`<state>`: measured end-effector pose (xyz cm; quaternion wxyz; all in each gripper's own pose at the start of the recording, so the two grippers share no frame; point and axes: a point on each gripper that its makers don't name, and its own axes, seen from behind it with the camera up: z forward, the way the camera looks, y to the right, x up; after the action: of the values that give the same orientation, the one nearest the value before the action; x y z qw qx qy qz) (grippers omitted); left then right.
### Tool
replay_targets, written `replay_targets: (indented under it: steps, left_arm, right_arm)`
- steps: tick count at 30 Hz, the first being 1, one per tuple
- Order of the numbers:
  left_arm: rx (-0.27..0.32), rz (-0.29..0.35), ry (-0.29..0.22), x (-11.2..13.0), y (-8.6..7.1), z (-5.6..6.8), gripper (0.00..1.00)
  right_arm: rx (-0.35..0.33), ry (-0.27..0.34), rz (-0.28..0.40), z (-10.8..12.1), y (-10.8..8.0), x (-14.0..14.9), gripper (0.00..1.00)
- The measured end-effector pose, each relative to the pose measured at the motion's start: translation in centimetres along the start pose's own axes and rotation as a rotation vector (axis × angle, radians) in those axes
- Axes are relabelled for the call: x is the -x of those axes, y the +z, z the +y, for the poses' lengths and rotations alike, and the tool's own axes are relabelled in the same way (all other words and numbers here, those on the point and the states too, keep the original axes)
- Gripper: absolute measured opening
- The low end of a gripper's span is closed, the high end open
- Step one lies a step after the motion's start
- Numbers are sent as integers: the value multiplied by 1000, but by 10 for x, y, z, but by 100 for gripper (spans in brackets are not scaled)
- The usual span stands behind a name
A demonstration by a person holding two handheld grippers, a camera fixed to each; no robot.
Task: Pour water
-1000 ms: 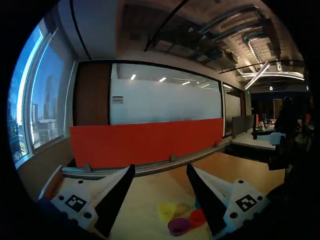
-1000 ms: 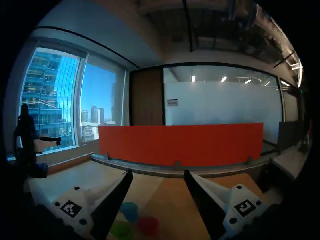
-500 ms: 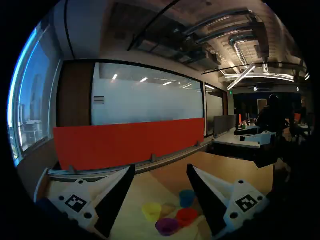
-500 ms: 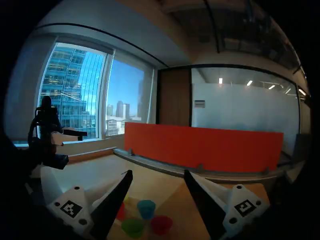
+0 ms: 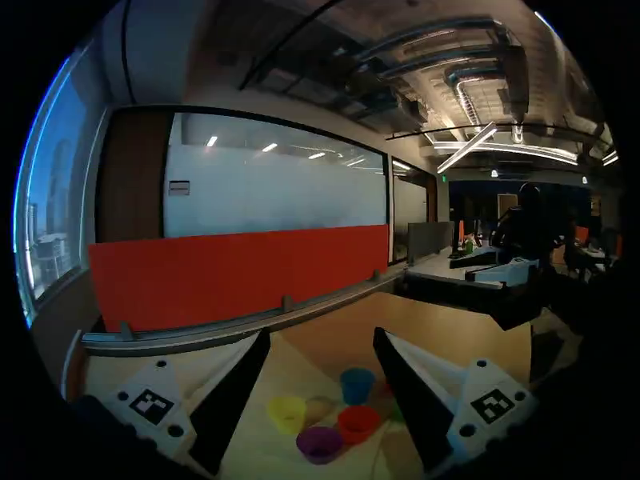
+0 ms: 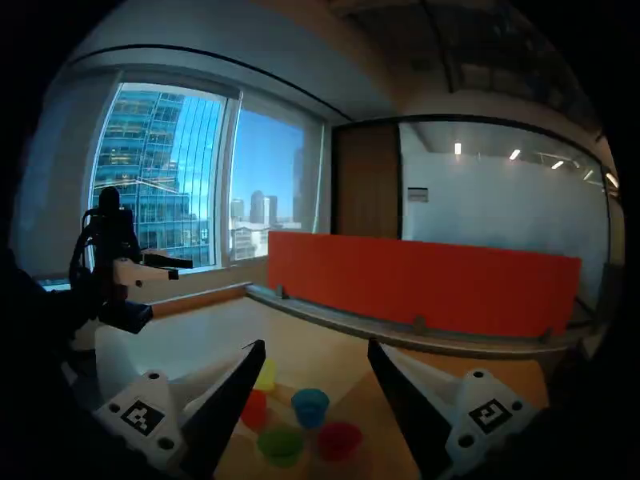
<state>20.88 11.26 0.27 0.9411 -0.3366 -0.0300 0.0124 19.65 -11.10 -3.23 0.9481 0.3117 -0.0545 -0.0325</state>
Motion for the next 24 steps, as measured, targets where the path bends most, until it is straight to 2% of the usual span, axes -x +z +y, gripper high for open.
replay_targets:
  steps: [12, 24]
  left_arm:
    - [60, -65, 18, 36, 5, 13, 96]
    - [103, -101, 28, 68, 16, 21, 96]
  right_arm:
    - [-48, -30, -78, -12, 2, 37, 99]
    - [-68, -23, -125, -14, 5, 70, 99]
